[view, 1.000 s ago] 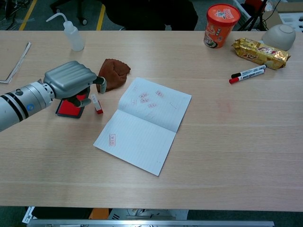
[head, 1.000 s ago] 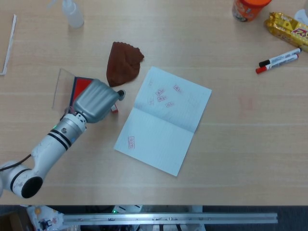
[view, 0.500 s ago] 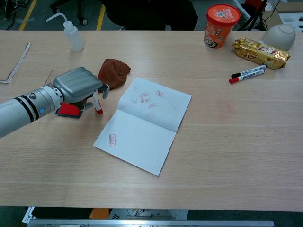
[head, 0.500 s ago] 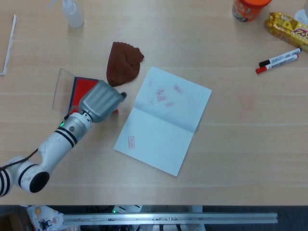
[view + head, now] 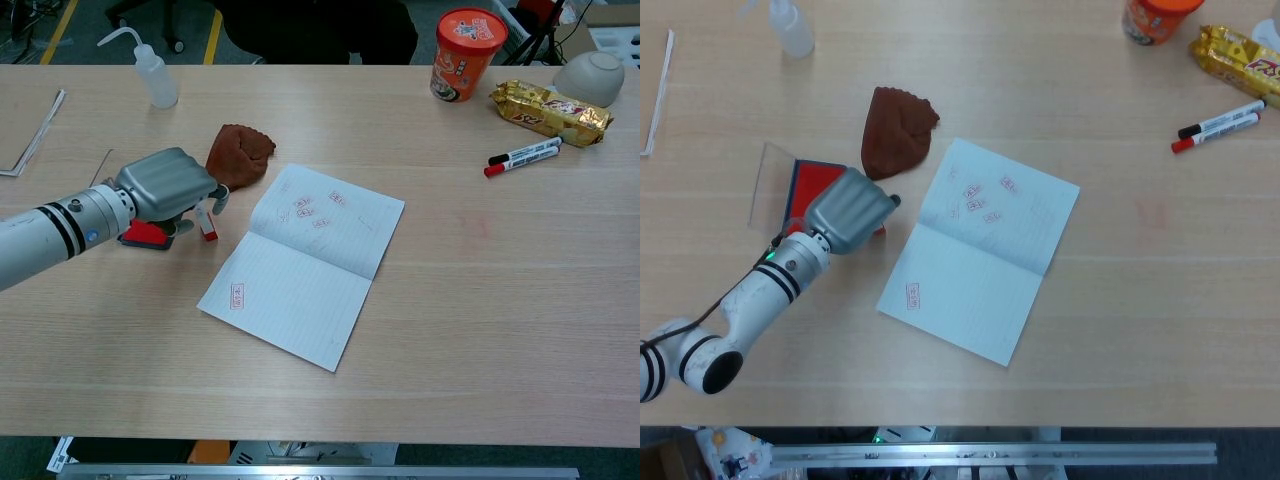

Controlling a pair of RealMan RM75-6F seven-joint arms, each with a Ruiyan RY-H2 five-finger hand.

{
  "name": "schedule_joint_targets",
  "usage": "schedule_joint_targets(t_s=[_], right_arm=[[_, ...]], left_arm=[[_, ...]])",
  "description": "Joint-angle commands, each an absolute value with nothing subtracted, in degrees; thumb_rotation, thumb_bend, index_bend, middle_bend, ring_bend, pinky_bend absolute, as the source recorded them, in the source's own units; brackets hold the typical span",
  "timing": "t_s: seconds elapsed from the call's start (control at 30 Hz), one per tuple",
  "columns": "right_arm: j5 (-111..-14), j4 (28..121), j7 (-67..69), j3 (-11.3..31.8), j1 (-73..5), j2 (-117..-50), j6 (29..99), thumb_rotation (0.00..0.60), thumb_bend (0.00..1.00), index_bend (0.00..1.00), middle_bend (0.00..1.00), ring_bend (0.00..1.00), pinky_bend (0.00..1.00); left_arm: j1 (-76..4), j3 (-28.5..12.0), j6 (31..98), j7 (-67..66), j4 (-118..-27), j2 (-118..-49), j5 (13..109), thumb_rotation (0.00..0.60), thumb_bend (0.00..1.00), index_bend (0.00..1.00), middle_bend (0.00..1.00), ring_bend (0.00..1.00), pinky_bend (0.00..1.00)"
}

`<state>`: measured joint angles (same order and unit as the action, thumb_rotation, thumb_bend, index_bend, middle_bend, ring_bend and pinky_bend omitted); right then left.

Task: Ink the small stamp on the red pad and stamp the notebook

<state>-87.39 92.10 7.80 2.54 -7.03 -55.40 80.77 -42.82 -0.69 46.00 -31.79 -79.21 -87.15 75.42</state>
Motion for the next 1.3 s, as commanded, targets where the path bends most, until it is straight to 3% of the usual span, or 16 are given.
schedule_joint_targets(t_s=[0.03, 1.3], right_arm=[[-87.39, 92.16, 7.78, 2.56, -7.01, -55.35, 80.83, 0.6, 0.3, 0.31, 0.41, 0.33, 0.41], [-87.16, 91.8, 7.88, 2.36, -6.47, -55.43, 81.02, 0.6, 0.3, 0.31, 0.41, 0.33, 0.41]], left_arm=[[-42.92, -0.46, 46.08, -31.58, -78.96, -87.29, 75.62, 0.6, 0.3, 0.42, 1.0, 1.0, 1.0], [-44.83, 0.77, 45.15, -32.79, -76.41, -88.97, 74.46, 0.6, 0.35, 0.49, 1.0, 1.0, 1.0]])
